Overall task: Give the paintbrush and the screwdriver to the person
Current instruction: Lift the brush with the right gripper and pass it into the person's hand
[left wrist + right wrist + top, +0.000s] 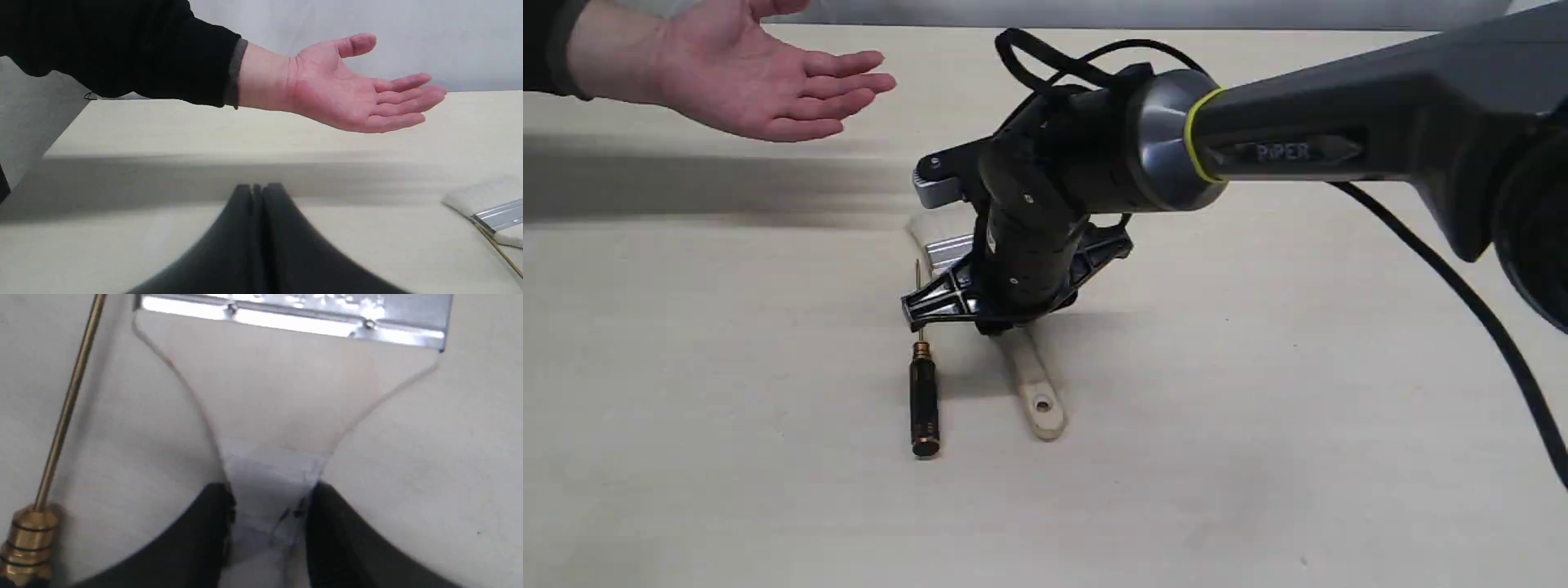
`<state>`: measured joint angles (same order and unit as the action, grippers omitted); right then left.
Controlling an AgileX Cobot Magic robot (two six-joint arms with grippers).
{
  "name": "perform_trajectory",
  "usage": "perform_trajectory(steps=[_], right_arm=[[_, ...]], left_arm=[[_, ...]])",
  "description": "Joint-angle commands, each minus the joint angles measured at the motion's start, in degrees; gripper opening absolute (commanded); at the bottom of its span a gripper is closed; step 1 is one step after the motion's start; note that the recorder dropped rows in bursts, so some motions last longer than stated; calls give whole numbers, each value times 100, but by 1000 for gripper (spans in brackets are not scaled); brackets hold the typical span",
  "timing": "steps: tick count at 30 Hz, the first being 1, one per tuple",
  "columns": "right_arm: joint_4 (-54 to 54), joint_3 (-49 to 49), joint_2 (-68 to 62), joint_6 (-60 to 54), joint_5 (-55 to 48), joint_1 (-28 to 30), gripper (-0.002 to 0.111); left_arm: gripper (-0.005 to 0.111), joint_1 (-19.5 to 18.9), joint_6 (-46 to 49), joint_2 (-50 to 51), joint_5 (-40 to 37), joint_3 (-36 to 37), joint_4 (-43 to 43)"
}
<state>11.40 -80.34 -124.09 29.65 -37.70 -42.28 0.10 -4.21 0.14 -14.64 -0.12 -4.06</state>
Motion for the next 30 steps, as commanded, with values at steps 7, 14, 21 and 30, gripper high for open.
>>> perform_trajectory(steps=[7, 14, 21, 30], right_arm=[[255, 104, 143, -5, 118, 18, 4], [255, 104, 972, -234, 33, 18, 4], [229, 104, 1840, -474, 146, 18, 4], [-1431, 104, 2007, -2833, 1885, 18, 4]], left_arm=[[0, 30, -12, -14, 46, 12, 2], [0, 30, -12, -14, 35, 12, 14], [0, 30, -12, -14, 35, 12, 14], [0, 30, -12, -14, 35, 12, 14]])
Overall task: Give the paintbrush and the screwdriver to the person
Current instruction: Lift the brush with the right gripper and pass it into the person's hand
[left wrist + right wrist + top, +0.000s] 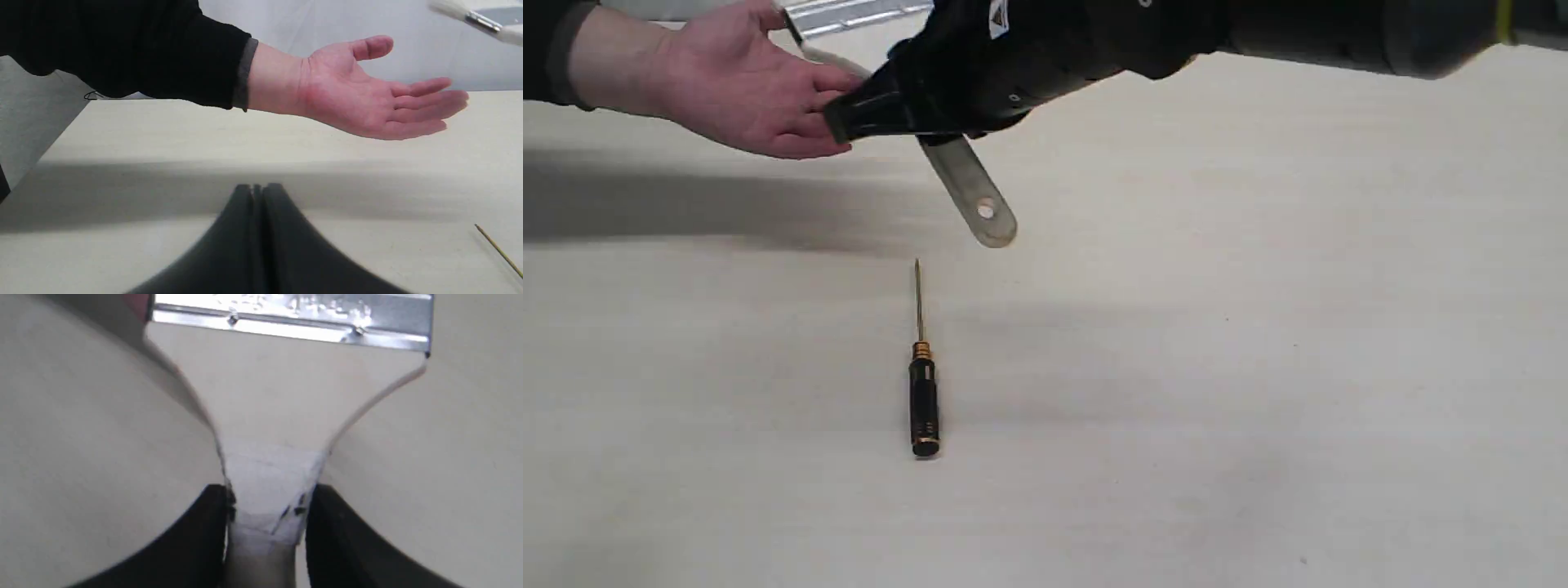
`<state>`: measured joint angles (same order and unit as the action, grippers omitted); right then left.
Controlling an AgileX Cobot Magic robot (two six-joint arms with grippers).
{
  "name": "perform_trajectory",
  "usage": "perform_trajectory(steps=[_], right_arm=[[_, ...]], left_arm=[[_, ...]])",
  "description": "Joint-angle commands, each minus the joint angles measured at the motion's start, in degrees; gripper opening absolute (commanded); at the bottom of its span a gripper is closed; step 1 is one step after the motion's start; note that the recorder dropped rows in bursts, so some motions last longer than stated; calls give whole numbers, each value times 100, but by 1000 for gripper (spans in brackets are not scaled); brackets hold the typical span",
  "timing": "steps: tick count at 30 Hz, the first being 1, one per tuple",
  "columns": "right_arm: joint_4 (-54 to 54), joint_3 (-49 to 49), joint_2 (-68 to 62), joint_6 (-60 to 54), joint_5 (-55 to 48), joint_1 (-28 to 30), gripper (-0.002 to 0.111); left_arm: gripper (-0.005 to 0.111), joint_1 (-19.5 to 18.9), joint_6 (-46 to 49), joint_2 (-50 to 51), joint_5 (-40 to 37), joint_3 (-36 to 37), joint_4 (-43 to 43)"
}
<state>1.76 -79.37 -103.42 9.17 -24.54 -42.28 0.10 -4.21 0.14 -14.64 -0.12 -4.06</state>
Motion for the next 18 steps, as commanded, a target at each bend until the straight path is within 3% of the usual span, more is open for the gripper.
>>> perform_trajectory(steps=[1, 10, 14, 16, 18], right_arm=[[-558, 7, -103, -917, 683, 18, 4], [-560, 7, -631, -1258, 1796, 18, 5], [-560, -175, -880, -1340, 1642, 18, 5], [-560, -351, -1012, -1364, 1365, 18, 10], [-560, -508, -1106, -1364, 1061, 18, 22]], left_arm=[[0, 30, -12, -14, 35, 12, 14], [0, 30, -12, -14, 46, 12, 14], [0, 30, -12, -14, 35, 12, -1], [0, 30, -12, -14, 35, 12, -1], [0, 30, -12, -14, 35, 12, -1]])
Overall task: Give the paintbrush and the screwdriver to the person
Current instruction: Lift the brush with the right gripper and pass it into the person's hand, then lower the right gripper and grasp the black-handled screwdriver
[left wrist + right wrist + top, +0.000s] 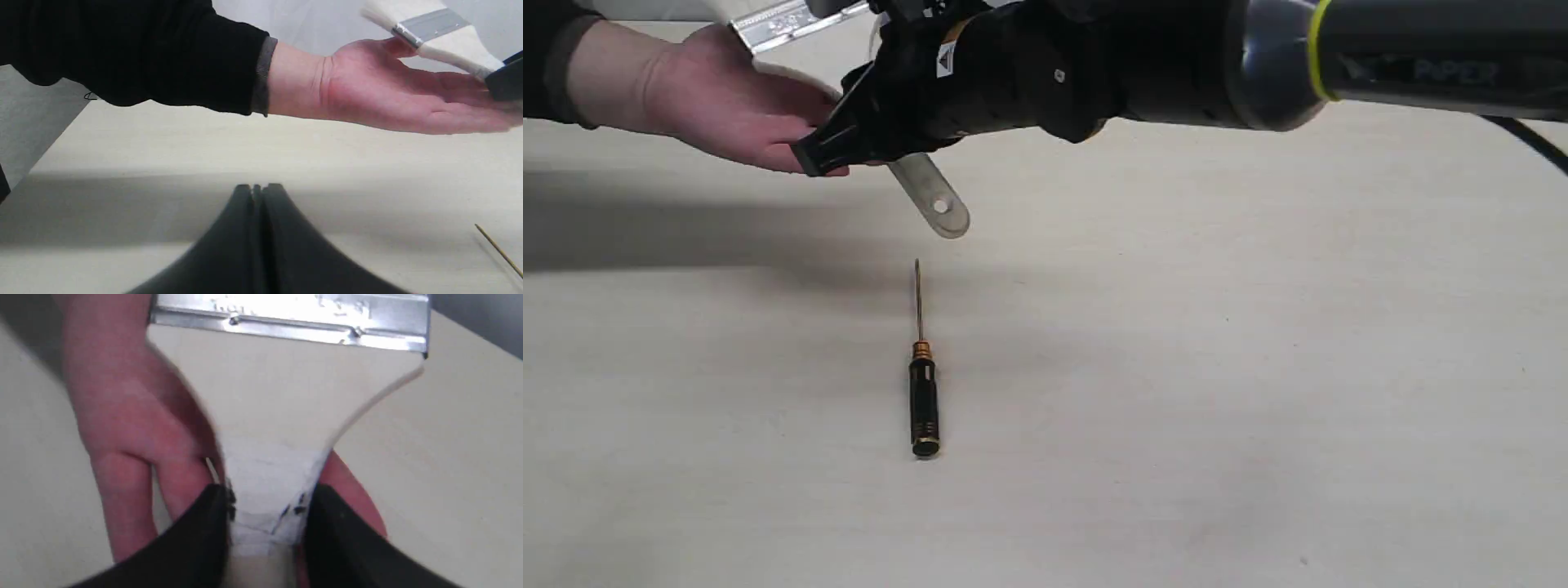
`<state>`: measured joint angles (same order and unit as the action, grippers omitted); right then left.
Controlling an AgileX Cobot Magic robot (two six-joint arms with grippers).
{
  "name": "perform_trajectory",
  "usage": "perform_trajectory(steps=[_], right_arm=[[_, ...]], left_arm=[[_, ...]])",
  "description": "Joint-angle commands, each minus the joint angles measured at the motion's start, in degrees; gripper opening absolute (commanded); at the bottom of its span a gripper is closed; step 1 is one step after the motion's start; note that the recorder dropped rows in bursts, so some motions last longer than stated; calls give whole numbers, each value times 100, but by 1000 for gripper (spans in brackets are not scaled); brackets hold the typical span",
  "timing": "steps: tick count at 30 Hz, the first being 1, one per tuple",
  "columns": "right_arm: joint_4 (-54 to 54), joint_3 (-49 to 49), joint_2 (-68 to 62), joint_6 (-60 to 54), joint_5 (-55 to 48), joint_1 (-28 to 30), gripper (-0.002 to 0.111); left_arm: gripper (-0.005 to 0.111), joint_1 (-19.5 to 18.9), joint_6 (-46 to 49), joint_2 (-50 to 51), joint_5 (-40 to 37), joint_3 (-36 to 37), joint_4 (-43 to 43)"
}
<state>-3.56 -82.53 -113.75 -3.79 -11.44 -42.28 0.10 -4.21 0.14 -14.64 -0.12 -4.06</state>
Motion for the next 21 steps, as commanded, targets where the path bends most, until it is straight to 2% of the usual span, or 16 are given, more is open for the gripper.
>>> perform_trajectory(steps=[1, 3, 6, 14, 21], right_arm=[[-28, -255, -101, -69, -410, 18, 29], [-37, -345, -110, -44, -718, 18, 44], [-122, -537, -96, -31, -1358, 18, 51], [-874, -1118, -62, -15, -3509, 18, 51], [-998, -1128, -247, 428, -4205, 18, 51]], left_arm=[[0, 30, -12, -14, 35, 12, -1], [0, 30, -12, -14, 35, 12, -1], [0, 30, -12, -14, 35, 12, -1], [0, 30, -12, -14, 35, 12, -1], [0, 30, -12, -14, 18, 12, 22]])
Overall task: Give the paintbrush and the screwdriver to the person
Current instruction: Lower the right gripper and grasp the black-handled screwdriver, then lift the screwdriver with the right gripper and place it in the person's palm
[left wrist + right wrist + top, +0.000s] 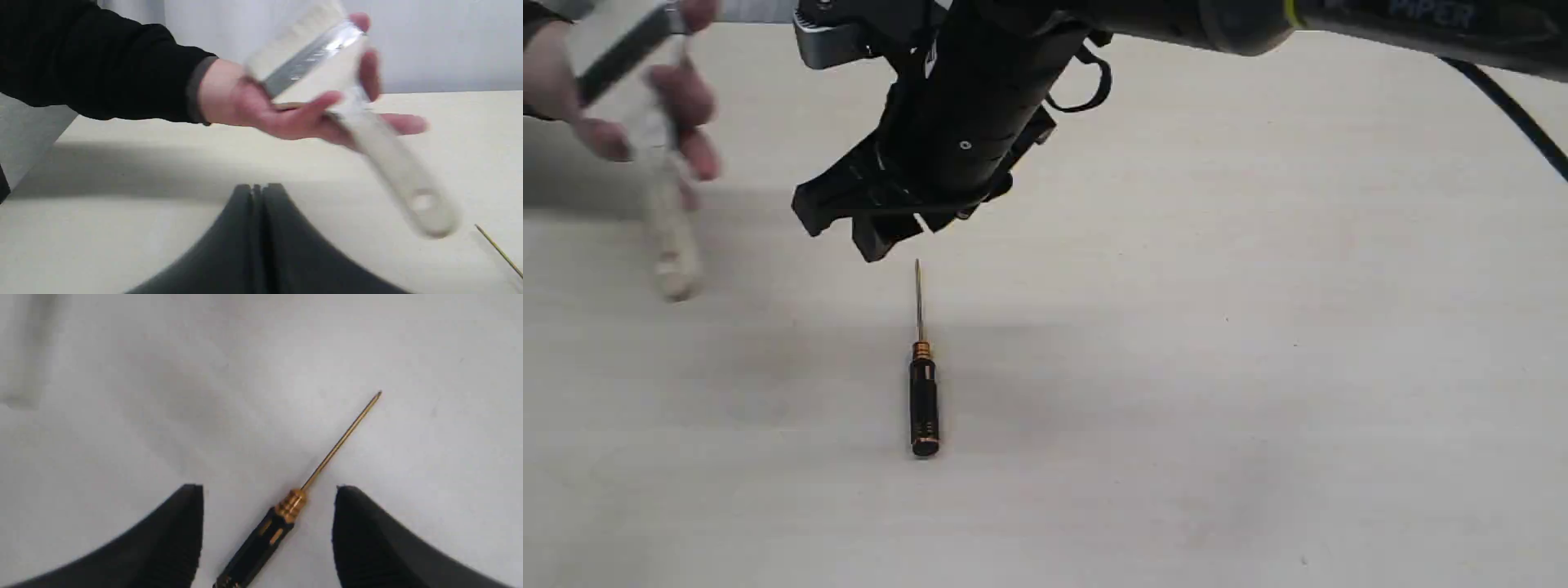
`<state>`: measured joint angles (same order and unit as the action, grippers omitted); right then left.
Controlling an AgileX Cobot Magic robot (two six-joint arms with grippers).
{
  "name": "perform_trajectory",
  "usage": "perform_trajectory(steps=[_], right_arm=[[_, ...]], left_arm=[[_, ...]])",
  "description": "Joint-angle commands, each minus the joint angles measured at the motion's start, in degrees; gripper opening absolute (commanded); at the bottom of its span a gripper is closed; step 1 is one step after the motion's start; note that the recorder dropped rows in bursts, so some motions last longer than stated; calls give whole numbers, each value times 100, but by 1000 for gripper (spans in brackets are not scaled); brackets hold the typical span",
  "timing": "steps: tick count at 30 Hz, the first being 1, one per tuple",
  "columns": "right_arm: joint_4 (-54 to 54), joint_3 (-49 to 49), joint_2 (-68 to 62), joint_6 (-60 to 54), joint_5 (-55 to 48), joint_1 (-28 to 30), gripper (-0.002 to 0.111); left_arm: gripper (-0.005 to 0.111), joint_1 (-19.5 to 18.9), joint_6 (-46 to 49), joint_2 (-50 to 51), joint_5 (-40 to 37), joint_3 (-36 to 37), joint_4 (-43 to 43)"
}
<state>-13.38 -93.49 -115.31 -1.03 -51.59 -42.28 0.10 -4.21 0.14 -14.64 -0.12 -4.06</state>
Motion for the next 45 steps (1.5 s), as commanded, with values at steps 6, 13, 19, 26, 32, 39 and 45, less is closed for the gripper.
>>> perform_trajectory(steps=[6, 13, 19, 26, 32, 39, 45], right_arm=[[-53, -32, -549, 192, -78, -82, 51], [637, -32, -1080, 668, 243, -595, 51], [2001, -32, -1130, 2047, -40, -715, 51], [1698, -32, -1130, 2037, 101, -715, 51], [1684, -32, -1286, 2130, 269, -715, 51], [1660, -32, -1578, 2130, 157, -715, 36], [1996, -47, -1426, 2119, 38, -715, 4]], left_arm=[[0, 30, -12, -14, 35, 12, 22], [0, 30, -12, -14, 35, 12, 22], [0, 30, -12, -14, 35, 12, 22], [0, 30, -12, -14, 35, 12, 22], [0, 30, -12, -14, 35, 12, 1], [0, 30, -12, -14, 35, 12, 1], [0, 30, -12, -14, 35, 12, 1]])
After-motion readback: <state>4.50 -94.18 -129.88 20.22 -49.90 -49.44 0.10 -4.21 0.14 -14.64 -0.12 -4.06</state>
